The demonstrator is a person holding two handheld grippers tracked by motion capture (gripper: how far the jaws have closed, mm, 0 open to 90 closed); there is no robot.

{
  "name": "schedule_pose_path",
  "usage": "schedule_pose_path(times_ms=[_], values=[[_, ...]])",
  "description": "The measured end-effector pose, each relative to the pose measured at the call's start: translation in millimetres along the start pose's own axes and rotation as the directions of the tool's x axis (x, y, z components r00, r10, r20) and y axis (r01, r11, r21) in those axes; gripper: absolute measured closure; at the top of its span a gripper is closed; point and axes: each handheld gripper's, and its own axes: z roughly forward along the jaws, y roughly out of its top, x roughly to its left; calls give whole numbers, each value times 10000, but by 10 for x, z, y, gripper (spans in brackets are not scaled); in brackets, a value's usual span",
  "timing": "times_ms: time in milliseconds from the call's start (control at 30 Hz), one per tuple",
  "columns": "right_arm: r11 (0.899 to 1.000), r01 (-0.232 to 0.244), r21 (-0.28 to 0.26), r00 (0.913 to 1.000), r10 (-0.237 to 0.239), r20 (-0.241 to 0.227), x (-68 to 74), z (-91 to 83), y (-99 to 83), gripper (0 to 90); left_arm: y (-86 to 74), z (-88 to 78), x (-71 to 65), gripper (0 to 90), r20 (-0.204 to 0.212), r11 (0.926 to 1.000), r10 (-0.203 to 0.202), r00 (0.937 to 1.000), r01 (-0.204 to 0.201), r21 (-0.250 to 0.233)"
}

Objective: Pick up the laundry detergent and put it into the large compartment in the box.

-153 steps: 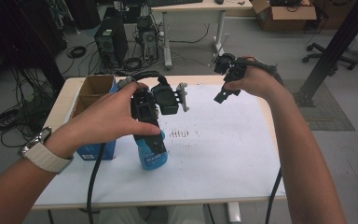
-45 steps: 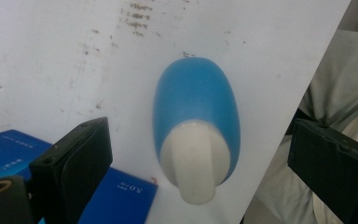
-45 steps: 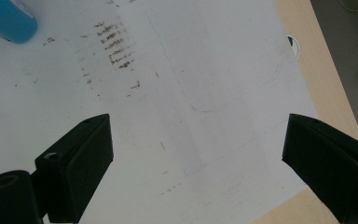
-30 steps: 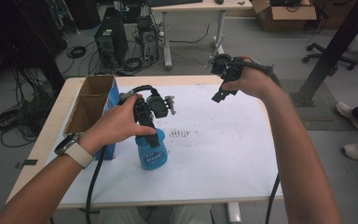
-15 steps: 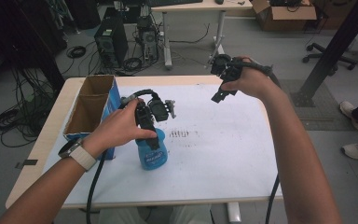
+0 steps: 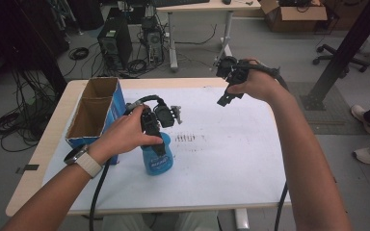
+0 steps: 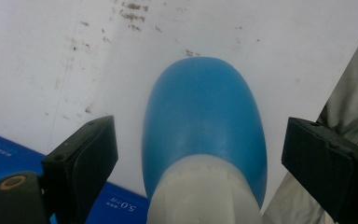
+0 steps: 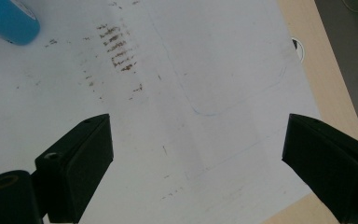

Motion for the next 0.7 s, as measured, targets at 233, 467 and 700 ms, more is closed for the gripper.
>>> schedule_pose_path(times_ms=[233,467,700], values=[[10000,40,-32,10000,-40,16,-5,-7,-11,84,-1,19,7,145,97,10000,-52,9999,52,28],[10000,-6,-65,10000,6,-5,-7,-2,-35,88,6,35,9,177,51,9999,-84,10000,83,56],[10000,-30,-91,10000,30,-28,-12,2,-54,92,13,40,8,213,72,9999,-150,9999,150,40]])
